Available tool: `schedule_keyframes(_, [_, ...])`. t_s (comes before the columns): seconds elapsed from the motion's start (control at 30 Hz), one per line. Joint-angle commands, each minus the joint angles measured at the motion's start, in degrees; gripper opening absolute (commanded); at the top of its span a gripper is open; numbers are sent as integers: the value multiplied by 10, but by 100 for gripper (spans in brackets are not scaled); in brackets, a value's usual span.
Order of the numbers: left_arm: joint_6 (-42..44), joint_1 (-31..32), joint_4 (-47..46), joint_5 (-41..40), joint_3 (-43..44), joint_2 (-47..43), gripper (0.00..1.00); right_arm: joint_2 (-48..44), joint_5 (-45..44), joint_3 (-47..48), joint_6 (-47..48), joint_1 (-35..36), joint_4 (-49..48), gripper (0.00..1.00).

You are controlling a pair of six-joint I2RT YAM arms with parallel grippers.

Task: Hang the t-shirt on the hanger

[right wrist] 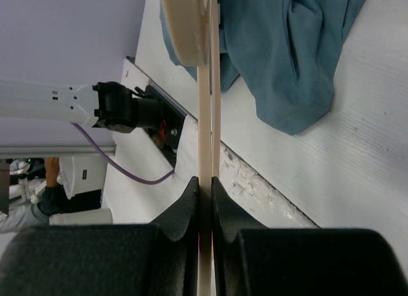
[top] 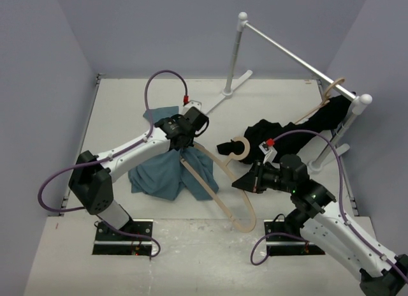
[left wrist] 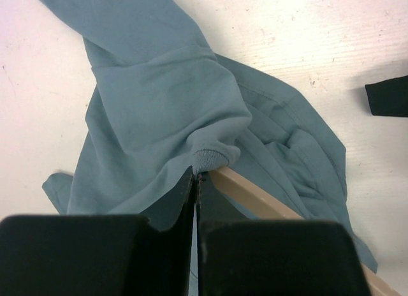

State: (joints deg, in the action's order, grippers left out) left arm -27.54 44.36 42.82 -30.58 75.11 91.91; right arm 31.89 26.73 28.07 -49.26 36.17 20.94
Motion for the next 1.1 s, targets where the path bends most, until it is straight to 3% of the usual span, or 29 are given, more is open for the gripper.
schedule_keyframes(0.0, [-21,-8,14,-28,16,-24,0,47,-60,36,-31,37,-77,0])
schedule_keyframes(0.23, [-19,-12,39,-22,51,-59,0,165,-177,85,-48,141,-129,0])
schedule_keyframes(0.57, [-19,-22,56,-33,42,-95,0,219,-410,179,-84,149,-85,0])
schedule_keyframes(0.67, [-14,-35,50,-34,46,-90,0,262,-407,231,-57,159,-77,0])
schedule_keyframes(0.83, [-1,-44,33,1,80,-86,0,356,-327,293,-2,163,-124,0])
schedule_keyframes(1.07, [11,-44,28,50,125,-115,0,437,-282,329,30,163,-186,0])
